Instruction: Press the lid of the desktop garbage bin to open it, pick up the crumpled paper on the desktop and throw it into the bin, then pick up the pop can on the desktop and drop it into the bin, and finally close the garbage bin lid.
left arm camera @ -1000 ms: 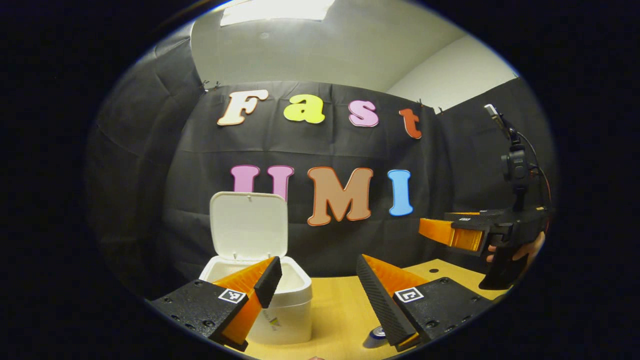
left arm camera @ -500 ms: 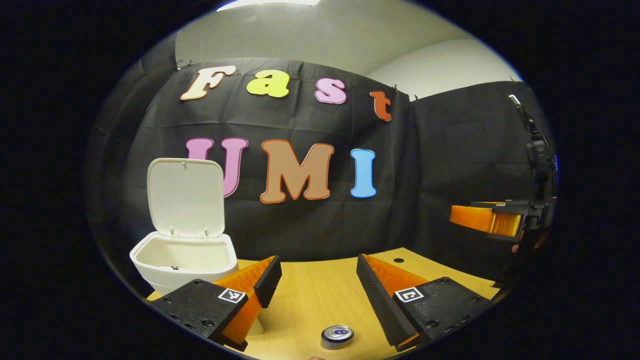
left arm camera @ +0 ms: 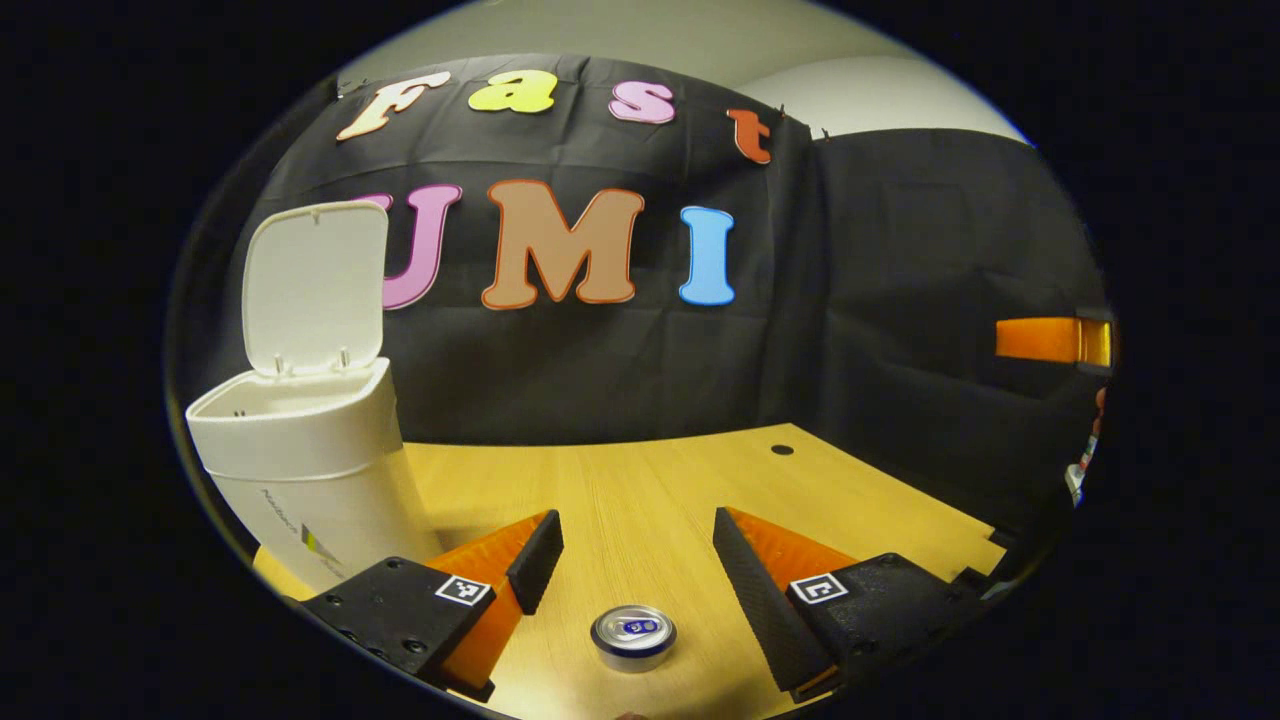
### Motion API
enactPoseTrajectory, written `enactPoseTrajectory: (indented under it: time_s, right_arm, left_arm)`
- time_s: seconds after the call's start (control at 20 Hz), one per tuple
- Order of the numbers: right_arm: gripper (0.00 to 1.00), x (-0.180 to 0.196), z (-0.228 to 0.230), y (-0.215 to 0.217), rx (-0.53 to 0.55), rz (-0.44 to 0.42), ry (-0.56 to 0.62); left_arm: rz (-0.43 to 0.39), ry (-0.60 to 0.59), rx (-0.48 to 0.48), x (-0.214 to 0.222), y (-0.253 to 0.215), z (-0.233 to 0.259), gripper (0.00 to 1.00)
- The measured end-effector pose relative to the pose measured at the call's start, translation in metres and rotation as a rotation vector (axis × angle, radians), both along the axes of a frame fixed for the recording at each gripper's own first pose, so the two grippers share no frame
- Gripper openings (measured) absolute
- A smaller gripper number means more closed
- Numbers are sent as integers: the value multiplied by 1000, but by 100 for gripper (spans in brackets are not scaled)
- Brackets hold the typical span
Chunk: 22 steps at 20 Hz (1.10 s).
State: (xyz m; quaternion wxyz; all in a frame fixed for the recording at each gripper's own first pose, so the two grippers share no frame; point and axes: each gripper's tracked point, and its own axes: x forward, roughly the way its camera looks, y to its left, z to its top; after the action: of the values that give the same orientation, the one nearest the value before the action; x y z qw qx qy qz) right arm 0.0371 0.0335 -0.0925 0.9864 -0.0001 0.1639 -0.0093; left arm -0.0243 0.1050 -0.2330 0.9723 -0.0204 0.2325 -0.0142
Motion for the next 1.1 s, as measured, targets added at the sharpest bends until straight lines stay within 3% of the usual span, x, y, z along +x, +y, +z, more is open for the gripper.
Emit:
enactPoseTrajectory:
  time_s: [0.5,1.0,1.05,1.1]
  right_arm:
    - [97,-29,-11,-36,-49,-52,56]
    - [98,-35,-16,-36,-105,-44,87]
    - [98,-34,-17,-36,-108,-42,86]
    - [98,-34,-17,-35,-109,-39,86]
  left_arm:
    - [28,151,-15,-24,-4,-80,93]
    - [35,313,36,-51,10,-145,94]
    - [36,318,43,-53,11,-146,90]
    - [32,315,35,-50,11,-141,78]
